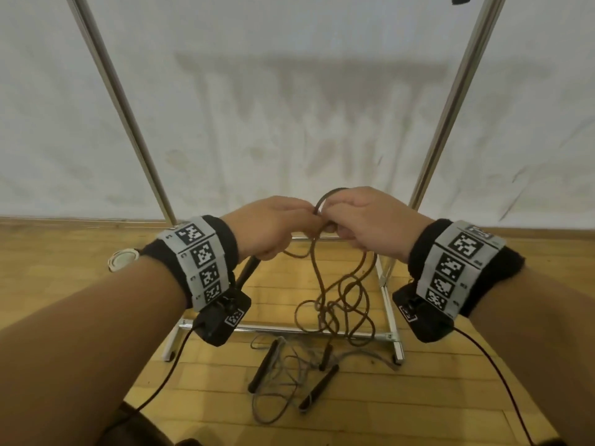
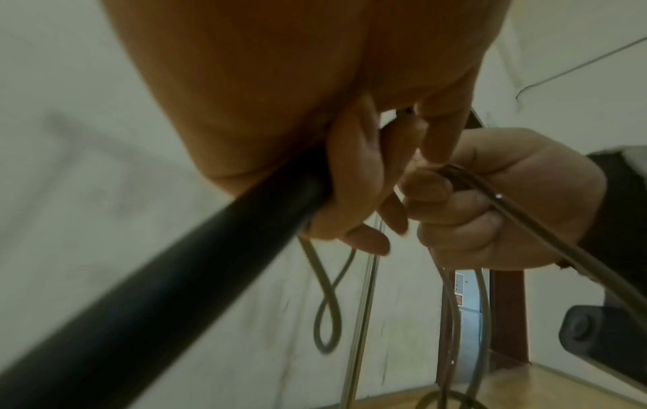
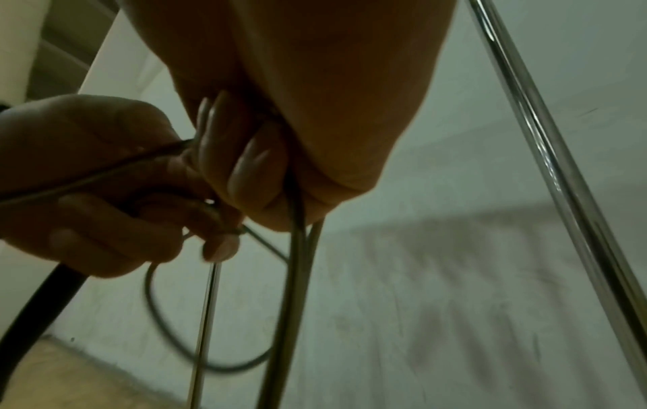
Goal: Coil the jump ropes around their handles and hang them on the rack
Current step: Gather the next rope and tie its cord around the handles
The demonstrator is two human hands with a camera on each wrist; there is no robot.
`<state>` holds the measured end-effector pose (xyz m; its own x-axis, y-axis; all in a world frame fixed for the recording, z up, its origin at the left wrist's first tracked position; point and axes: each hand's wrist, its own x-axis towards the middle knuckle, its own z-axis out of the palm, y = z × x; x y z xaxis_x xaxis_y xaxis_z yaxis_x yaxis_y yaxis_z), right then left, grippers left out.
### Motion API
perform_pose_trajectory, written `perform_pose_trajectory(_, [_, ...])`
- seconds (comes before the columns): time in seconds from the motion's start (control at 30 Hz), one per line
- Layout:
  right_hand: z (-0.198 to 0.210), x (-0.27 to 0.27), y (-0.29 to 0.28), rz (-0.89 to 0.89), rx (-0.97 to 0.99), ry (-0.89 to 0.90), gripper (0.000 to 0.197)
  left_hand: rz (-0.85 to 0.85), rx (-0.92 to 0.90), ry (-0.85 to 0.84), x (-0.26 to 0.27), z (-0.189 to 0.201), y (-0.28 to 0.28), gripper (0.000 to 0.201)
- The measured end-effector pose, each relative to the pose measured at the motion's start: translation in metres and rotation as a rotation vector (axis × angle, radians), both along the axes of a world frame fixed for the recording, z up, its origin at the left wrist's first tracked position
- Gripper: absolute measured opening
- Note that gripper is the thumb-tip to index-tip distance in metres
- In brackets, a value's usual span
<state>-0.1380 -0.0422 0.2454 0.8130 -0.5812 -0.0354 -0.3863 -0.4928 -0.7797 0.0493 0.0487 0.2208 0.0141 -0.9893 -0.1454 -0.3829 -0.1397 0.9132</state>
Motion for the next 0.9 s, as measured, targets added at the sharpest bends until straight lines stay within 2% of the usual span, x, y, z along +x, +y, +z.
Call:
perform_pose_trajectory(0.07, [0.001, 0.000, -0.002, -0.033, -0.004, -0.031, 0.031, -0.051, 0.022, 0.007, 0.004, -0.002, 0.004, 0.044])
perform_pose_trajectory(0.17, [-0.001, 0.005, -0.001, -0.083, 0.139, -0.098, 0.029, -0.059, -0.006, 0.008, 0.003, -0.006, 0.003, 0.028])
perform_pose_trajectory(0.27, [-0.001, 0.009, -0.001, -0.055, 0.283, -0.204, 0.026, 0.038, -0.089, 0.230, 0.001, -0.005, 0.001, 0.023])
perform_pose_trajectory(0.33, [-0.004, 0.009, -0.004, -0.012, 0.299, -0.233, 0.028, 0.122, -0.166, 0.370, 0.004, 0.000, 0.000, 0.028])
perform_pose_trajectory(0.4, [-0.013, 0.005, -0.011, 0.026, 0.265, -0.219, 0.028, 0.290, -0.295, 0.474, 0.010, 0.008, -0.002, 0.029])
perform_pose_trajectory(0.47, [-0.032, -0.003, -0.020, 0.047, 0.181, -0.115, 0.028, 0.528, -0.443, 0.576, 0.024, 0.023, -0.002, 0.023])
perform_pose_trajectory(0.57, [-0.072, -0.022, -0.037, 0.058, -0.001, 0.310, 0.036, 0.843, -0.602, 0.665, 0.056, 0.039, 0.006, 0.021])
perform_pose_trajectory(0.63, [-0.096, -0.031, -0.043, 0.085, -0.086, 0.613, 0.038, 1.015, -0.587, 0.550, 0.077, 0.040, 0.016, 0.023])
perform_pose_trajectory(0.67, [-0.103, -0.036, -0.046, 0.091, -0.109, 0.702, 0.038, 1.069, -0.499, 0.368, 0.083, 0.037, 0.018, 0.026])
perform_pose_trajectory(0.73, [-0.103, -0.036, -0.049, 0.067, -0.135, 0.709, 0.038, 1.014, -0.253, -0.112, 0.086, 0.024, 0.019, 0.028])
perform_pose_trajectory(0.77, [-0.098, -0.032, -0.049, 0.047, -0.139, 0.655, 0.037, 0.928, -0.157, -0.273, 0.084, 0.015, 0.018, 0.031])
perform_pose_trajectory(0.8, [-0.091, -0.027, -0.048, 0.027, -0.135, 0.584, 0.035, 0.838, -0.100, -0.347, 0.079, 0.007, 0.016, 0.036])
perform_pose_trajectory(0.83, [-0.082, -0.022, -0.046, 0.011, -0.127, 0.511, 0.034, 0.757, -0.091, -0.343, 0.071, 0.002, 0.012, 0.035])
perform_pose_trajectory(0.9, [-0.064, -0.011, -0.039, -0.004, -0.102, 0.402, 0.032, 0.609, -0.146, -0.207, 0.052, -0.005, 0.006, 0.030])
